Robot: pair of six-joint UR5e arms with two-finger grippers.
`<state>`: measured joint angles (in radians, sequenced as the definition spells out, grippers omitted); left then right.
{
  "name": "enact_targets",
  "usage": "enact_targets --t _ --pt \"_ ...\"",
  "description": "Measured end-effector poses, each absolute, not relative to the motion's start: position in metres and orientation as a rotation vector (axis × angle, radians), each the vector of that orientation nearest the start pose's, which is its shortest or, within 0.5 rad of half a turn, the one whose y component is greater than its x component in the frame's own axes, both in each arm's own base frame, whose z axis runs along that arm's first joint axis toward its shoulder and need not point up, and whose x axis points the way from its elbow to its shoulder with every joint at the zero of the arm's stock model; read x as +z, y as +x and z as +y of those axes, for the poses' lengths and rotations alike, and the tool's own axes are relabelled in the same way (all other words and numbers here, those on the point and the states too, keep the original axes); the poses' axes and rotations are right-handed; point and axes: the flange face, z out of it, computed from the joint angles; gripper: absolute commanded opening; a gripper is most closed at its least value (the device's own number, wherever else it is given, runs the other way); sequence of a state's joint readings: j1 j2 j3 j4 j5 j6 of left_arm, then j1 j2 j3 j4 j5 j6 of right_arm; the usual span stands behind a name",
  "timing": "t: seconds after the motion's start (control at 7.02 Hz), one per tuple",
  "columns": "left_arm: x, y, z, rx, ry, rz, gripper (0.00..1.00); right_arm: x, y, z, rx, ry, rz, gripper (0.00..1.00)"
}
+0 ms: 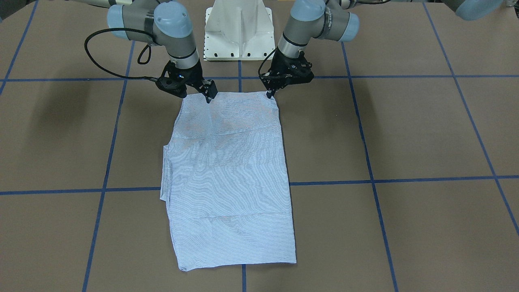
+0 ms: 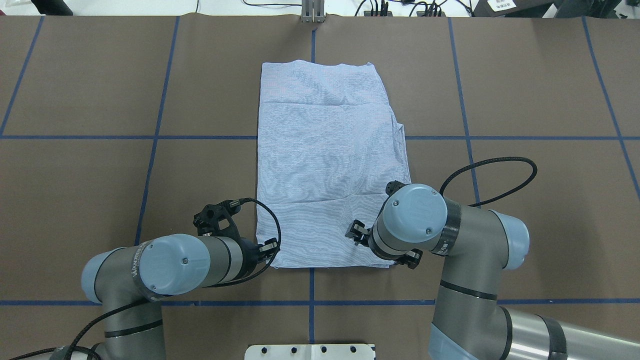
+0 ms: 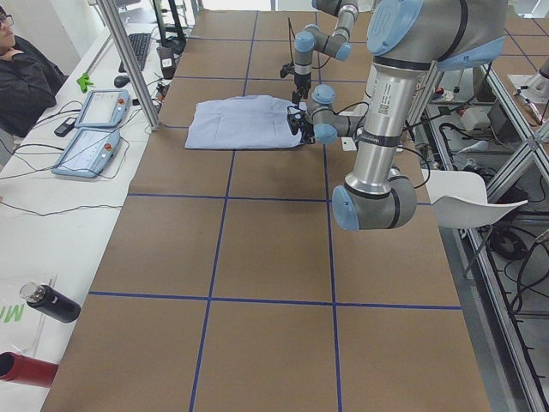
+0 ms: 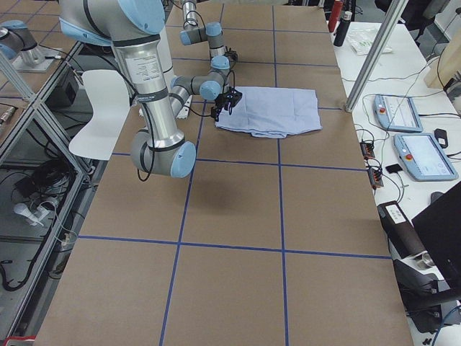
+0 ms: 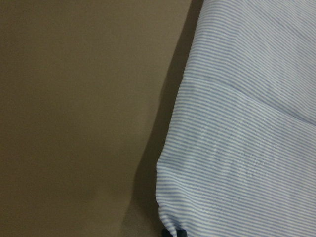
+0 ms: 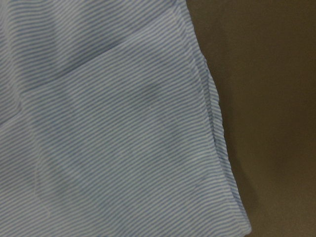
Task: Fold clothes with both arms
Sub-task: 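Move the right gripper down the side edge to the corner nearest the robot, then grasp the near corners of the shirt with both grippers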
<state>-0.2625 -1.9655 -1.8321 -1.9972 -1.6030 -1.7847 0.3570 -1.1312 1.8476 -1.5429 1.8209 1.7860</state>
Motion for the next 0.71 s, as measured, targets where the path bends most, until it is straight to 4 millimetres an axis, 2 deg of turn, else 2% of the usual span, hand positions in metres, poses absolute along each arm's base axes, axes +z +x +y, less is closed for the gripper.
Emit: enact_targets --t 0.28,0.71 --pt "0.273 0.555 -0.284 -0.411 -0.003 1.093 0.0 0.302 -0.55 -0.32 0.452 -0.173 -0.737 1.0" --pt "0.273 0.556 -0.284 -0.41 -0.002 1.092 0.0 0.305 -0.557 -0.312 0.441 -0.182 -0.724 1.0"
